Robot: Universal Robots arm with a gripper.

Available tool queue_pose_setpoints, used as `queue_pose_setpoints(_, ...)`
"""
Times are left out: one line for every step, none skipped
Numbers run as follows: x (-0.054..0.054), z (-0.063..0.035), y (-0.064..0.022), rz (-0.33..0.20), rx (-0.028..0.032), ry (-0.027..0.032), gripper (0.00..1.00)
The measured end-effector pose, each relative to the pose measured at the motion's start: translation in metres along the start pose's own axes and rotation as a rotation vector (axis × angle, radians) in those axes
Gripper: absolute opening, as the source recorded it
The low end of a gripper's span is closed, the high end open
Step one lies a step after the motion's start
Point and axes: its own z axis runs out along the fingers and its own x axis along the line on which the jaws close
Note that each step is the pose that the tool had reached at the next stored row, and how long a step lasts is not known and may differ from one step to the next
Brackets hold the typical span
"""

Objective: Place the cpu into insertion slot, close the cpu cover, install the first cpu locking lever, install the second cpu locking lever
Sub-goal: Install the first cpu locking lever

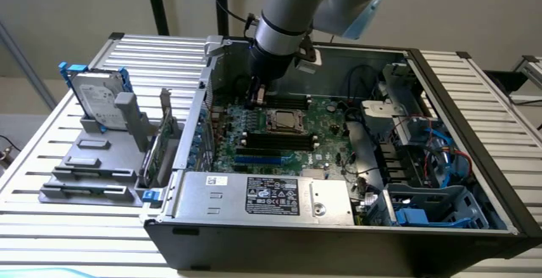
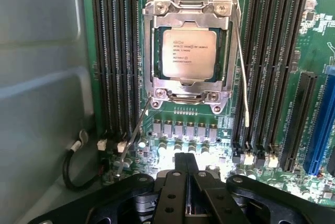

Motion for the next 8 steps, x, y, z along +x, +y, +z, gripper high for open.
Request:
queue_pose_setpoints(0.0001,-0.0003,-0.0001,0.005,-0.0006,0.0021,0.11)
queue_pose_setpoints(0.0001,-0.0004,-0.0002,0.01,-0.0013,0.0037,0.11)
queue_pose_setpoints(0.0001,-0.0005,-0.0002,0.017,-0.0023,0.0054,0.11)
queue_pose_setpoints(0.0001,-0.0005,-0.0002,0.024,-0.0033,0.0072,0.11)
queue_pose_setpoints(0.0001,-0.0005,-0.0003,0.033,-0.0046,0.0091,0.11)
queue_pose_setpoints(0.0001,-0.0005,-0.0003,0.042,-0.006,0.0112,0.11)
queue_pose_setpoints(0.0001,-0.0004,-0.0004,0.05,-0.0072,0.0133,0.11)
queue_pose_setpoints(0.0001,-0.0004,-0.0004,0.057,-0.008,0.015,0.11)
